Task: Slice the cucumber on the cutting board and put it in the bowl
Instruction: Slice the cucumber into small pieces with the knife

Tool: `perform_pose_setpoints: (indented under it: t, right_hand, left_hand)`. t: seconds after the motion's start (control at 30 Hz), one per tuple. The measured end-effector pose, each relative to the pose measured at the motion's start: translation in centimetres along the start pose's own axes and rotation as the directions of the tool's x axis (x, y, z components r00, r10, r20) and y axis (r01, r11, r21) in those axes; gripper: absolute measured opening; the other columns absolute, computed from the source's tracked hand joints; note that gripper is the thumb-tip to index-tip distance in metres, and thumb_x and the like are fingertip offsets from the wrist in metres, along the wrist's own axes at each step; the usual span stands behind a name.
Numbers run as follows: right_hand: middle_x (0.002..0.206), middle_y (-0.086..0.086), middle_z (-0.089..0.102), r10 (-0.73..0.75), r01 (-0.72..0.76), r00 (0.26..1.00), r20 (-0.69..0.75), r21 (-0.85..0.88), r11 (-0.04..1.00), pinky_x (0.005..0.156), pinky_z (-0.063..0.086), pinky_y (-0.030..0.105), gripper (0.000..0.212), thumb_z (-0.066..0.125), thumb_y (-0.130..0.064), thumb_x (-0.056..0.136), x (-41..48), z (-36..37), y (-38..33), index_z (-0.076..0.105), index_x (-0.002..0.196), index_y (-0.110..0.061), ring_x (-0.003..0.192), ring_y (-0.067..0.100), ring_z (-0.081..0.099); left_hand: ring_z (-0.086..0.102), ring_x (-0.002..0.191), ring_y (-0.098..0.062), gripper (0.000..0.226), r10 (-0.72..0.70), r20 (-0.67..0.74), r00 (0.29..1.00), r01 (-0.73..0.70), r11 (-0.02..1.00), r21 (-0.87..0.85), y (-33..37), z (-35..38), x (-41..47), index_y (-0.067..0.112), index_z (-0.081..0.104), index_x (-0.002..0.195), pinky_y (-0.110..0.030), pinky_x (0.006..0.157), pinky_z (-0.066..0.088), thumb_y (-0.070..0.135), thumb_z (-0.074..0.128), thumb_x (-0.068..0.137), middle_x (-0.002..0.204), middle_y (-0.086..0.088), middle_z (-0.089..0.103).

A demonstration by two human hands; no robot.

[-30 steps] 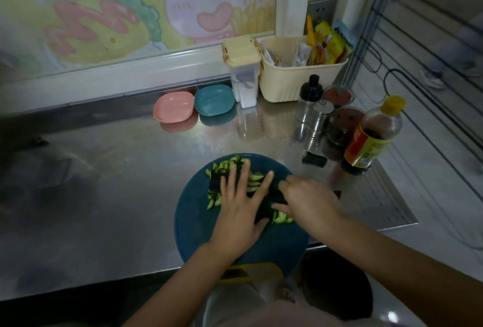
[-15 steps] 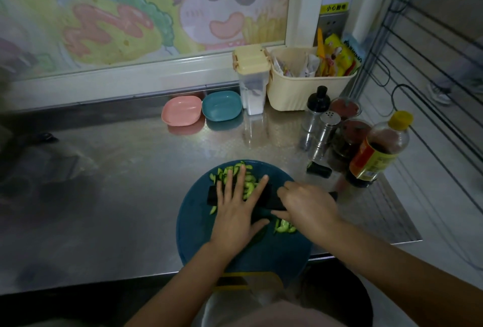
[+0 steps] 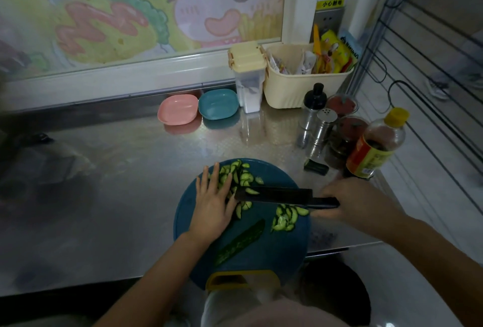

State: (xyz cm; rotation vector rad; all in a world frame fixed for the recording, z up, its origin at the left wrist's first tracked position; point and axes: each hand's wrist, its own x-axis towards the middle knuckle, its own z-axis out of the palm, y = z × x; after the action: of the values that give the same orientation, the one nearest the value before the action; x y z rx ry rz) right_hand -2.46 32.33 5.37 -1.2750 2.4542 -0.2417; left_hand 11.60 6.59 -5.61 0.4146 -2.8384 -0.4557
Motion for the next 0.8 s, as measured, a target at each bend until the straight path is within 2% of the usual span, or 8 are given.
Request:
perform_pose_setpoints:
  t: [0.1, 0.2, 0.27, 0.33, 0.43, 0.53, 0.67, 0.8]
  right_hand:
    - [0.069, -0.015, 0.048, -0.002, 0.001, 1.0, -0.028, -0.043, 0.999, 0.06, 0.034, 0.013, 0.024, 0.057, -0.054, 0.084, 0.1, 0.1, 0.7, 0.061, 0.091, -0.032, 0.069, 0.001, 0.049]
    - [0.084, -0.012, 0.059, -0.042, 0.037, 0.998, -0.047, -0.106, 0.994, 0.067, 0.04, 0.02, 0.026, 0.057, -0.052, 0.086, 0.5, 0.3, 0.5, 0.063, 0.095, -0.029, 0.081, 0.006, 0.057]
    - [0.092, -0.008, 0.063, -0.073, 0.061, 0.995, -0.071, -0.168, 0.984, 0.067, 0.038, 0.021, 0.029, 0.055, -0.052, 0.087, 1.0, 0.7, 0.2, 0.063, 0.099, -0.027, 0.086, 0.009, 0.059]
    - [0.094, -0.007, 0.063, -0.091, 0.073, 0.992, -0.09, -0.183, 0.98, 0.069, 0.04, 0.023, 0.032, 0.054, -0.053, 0.087, 1.5, 0.9, 0.0, 0.064, 0.101, -0.026, 0.088, 0.011, 0.06]
    - [0.098, -0.007, 0.062, -0.112, 0.085, 0.988, -0.107, -0.226, 0.97, 0.074, 0.046, 0.028, 0.034, 0.052, -0.052, 0.088, 1.6, 0.9, -0.3, 0.063, 0.105, -0.025, 0.091, 0.012, 0.06]
    - [0.101, -0.007, 0.062, -0.127, 0.095, 0.984, -0.121, -0.241, 0.966, 0.072, 0.043, 0.025, 0.035, 0.051, -0.052, 0.089, 1.2, 0.8, 0.1, 0.062, 0.108, -0.025, 0.093, 0.011, 0.059]
    - [0.088, -0.012, 0.059, -0.062, 0.04, 0.99, -0.124, -0.169, 0.985, 0.065, 0.038, 0.02, 0.033, 0.054, -0.056, 0.086, 0.3, 0.4, 0.7, 0.064, 0.099, -0.027, 0.082, 0.006, 0.058]
    - [0.064, -0.013, 0.052, 0.117, -0.109, 0.988, -0.102, 0.086, 0.99, 0.053, 0.03, 0.015, 0.019, 0.063, -0.052, 0.081, -0.5, -0.5, 1.5, 0.057, 0.075, -0.035, 0.061, 0.001, 0.049]
  left_hand:
    - [0.005, 0.141, -0.021, 0.054, 0.004, -0.076, 0.997, -0.014, 0.991, -0.135, 1.0, -0.5, -0.1, 0.013, 0.044, 0.138, -0.057, 0.113, 0.013, 0.039, 0.028, 0.094, 0.15, -0.005, 0.02]
    - [0.007, 0.142, -0.02, 0.057, 0.05, -0.124, 0.991, -0.076, 0.973, -0.218, 2.8, -1.2, -0.5, 0.02, 0.039, 0.141, -0.054, 0.114, 0.012, 0.023, 0.036, 0.084, 0.15, -0.004, 0.022]
    - [0.004, 0.144, -0.025, 0.058, 0.147, -0.099, 0.984, -0.162, 0.972, -0.169, 4.3, -1.1, -1.0, 0.026, 0.036, 0.143, -0.05, 0.114, 0.006, 0.023, 0.041, 0.085, 0.154, -0.009, 0.018]
    - [0.003, 0.144, -0.031, 0.056, 0.211, -0.058, 0.976, -0.214, 0.976, -0.048, 4.9, -0.3, -1.5, 0.027, 0.036, 0.143, -0.052, 0.114, 0.004, 0.026, 0.043, 0.087, 0.155, -0.011, 0.015]
    - [0.004, 0.143, -0.035, 0.055, 0.131, -0.054, 0.99, -0.129, 0.991, 0.036, 4.0, 0.6, -1.7, 0.027, 0.036, 0.144, -0.056, 0.112, 0.007, 0.033, 0.042, 0.09, 0.155, -0.013, 0.014]
    - [0.004, 0.142, -0.035, 0.054, 0.069, -0.053, 0.996, -0.065, 0.995, 0.072, 2.7, 0.9, -1.9, 0.024, 0.039, 0.142, -0.057, 0.111, 0.01, 0.035, 0.041, 0.09, 0.154, -0.016, 0.017]
    - [0.008, 0.141, -0.036, 0.052, 0.019, -0.022, 1.0, -0.016, 0.994, 0.11, 1.4, 1.0, -1.8, 0.015, 0.05, 0.135, -0.058, 0.111, 0.013, 0.038, 0.04, 0.089, 0.152, -0.017, 0.022]
    - [0.014, 0.14, -0.032, 0.058, -0.057, -0.073, 0.996, 0.06, 0.997, 0.04, 1.2, 0.6, -1.7, 0.003, 0.048, 0.135, -0.051, 0.114, 0.014, 0.04, 0.036, 0.092, 0.15, -0.019, 0.026]
